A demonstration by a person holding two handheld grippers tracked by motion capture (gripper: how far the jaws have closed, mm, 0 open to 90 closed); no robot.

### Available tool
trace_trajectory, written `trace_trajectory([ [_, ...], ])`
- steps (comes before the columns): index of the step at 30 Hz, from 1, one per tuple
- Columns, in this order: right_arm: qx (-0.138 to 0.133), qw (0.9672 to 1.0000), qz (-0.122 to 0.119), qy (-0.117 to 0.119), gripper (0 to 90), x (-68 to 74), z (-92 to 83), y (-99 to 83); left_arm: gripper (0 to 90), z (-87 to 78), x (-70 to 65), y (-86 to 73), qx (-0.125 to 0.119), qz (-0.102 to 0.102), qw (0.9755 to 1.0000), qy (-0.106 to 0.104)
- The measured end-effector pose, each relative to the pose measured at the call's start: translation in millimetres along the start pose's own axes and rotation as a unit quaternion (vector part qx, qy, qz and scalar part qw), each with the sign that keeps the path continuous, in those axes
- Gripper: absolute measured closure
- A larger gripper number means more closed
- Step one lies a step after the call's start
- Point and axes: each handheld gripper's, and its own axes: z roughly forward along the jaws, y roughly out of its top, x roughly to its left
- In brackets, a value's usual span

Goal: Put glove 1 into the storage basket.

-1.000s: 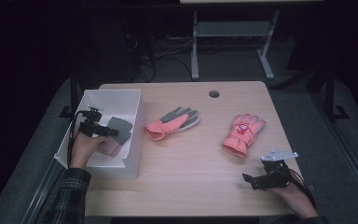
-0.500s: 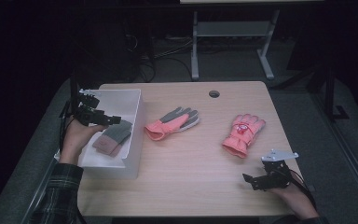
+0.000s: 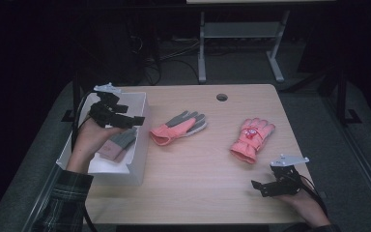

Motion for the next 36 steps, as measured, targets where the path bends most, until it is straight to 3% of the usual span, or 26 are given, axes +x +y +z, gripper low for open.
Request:
trace_trajectory([
  [4, 0.001, 1.0, 0.004, 0.001, 1.8, -0.5, -1.1, 1.3, 14.6, 7.3, -17.6, 1.6, -0.01, 0.006, 0.9996, -0.026],
  [8, 0.002, 1.0, 0.008, 0.001, 1.8, -1.0, -2.0, 1.5, 14.6, 16.4, -39.4, 2.5, -0.008, 0.027, 0.9985, -0.047],
  [14, 0.004, 1.0, 0.008, 0.0, 1.8, -0.7, -2.3, 1.4, 15.8, 34.8, -63.0, 2.2, -0.004, 0.043, 0.9975, -0.055],
  [19, 0.005, 1.0, 0.007, 0.001, 1.8, -1.3, -2.4, 0.9, 21.3, 54.5, -73.6, 3.8, 0.002, 0.049, 0.9972, -0.056],
  [26, 0.005, 0.9999, 0.012, 0.002, 1.8, -2.0, -2.9, 0.4, 40.1, 77.9, -88.2, 9.2, 0.015, 0.064, 0.9955, -0.069],
  [27, 0.003, 1.0, 0.009, 0.002, 1.8, -2.4, -2.6, 0.5, 48.3, 85.1, -90.9, 11.4, 0.021, 0.073, 0.9947, -0.069],
  [32, 0.005, 0.9999, 0.01, 0.002, 1.8, -1.5, -3.6, 0.8, 59.3, 102.9, -91.4, 14.0, 0.024, 0.068, 0.9955, -0.06],
  [36, 0.004, 0.9999, 0.01, 0.003, 1.8, -1.7, -3.6, 0.7, 68.7, 120.6, -85.9, 14.9, 0.031, 0.053, 0.9968, -0.05],
])
